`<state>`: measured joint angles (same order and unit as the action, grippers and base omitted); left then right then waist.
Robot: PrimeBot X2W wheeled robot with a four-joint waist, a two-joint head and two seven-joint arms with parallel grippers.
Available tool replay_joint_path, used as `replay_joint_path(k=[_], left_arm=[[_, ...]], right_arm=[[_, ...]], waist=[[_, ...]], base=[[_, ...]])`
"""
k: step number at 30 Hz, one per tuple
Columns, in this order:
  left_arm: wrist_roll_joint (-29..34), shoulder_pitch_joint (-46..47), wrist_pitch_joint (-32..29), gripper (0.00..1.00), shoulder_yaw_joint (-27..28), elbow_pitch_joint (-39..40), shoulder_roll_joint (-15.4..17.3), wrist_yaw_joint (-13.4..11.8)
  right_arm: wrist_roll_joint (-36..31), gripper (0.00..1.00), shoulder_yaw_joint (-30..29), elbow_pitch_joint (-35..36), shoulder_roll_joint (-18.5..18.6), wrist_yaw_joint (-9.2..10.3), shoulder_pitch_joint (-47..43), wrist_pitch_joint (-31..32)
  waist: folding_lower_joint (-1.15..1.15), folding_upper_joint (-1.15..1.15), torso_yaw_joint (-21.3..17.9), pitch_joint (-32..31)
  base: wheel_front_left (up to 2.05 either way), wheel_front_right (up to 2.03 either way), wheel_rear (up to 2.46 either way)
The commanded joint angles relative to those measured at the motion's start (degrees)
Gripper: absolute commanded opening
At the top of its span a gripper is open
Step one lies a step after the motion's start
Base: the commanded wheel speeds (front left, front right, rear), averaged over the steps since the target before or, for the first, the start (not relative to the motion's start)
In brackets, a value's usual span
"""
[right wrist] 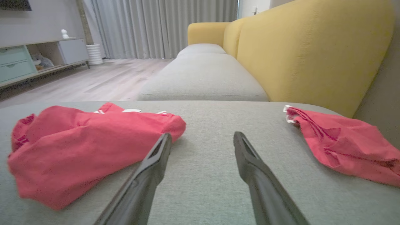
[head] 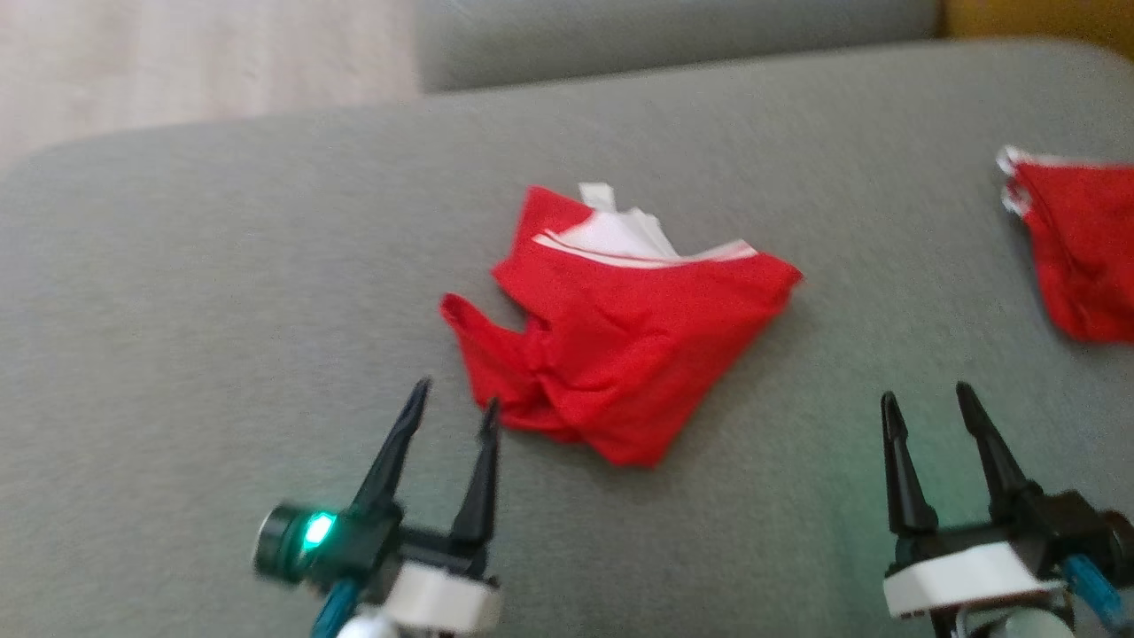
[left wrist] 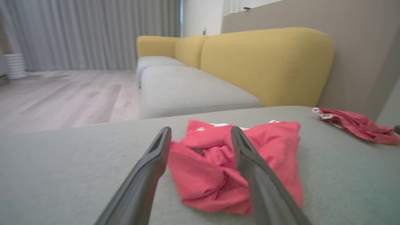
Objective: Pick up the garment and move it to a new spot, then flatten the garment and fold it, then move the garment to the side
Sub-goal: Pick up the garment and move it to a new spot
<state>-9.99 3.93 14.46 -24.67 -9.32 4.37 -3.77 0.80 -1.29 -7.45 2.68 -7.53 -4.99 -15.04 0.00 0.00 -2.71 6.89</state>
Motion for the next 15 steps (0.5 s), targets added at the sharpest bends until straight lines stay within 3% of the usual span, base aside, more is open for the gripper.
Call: replay_joint_path(k=[1,8,15], left_arm=[[0.7,-0.4,0.5,1.00,2.9,2.8,-0.3,-0.5],[2.2,-8.1,0.5,1.00,8.8,7.2,-0.4,-0.6],[3.8,-10.1,0.5,1.00,11.0,7.9,-0.8,0.5]], right_arm=[[-0.1,1.00,1.0,1.4,0.3,0.04,0.0,0.0],[2.3,1.00,1.2,0.1,0.2,0.04,-1.9,0.0],[3.3,1.00,2.3,-1.1,0.2,0.04,-2.9,0.0]], waist=[[0.00,0.00,5.1,-5.3],[0.00,0.00,8.9,-8.7],[0.00,0.00,10.3,-9.5]], base=[[0.00,0.00,0.00],[0.00,0.00,0.00],[0.00,0.00,0.00]])
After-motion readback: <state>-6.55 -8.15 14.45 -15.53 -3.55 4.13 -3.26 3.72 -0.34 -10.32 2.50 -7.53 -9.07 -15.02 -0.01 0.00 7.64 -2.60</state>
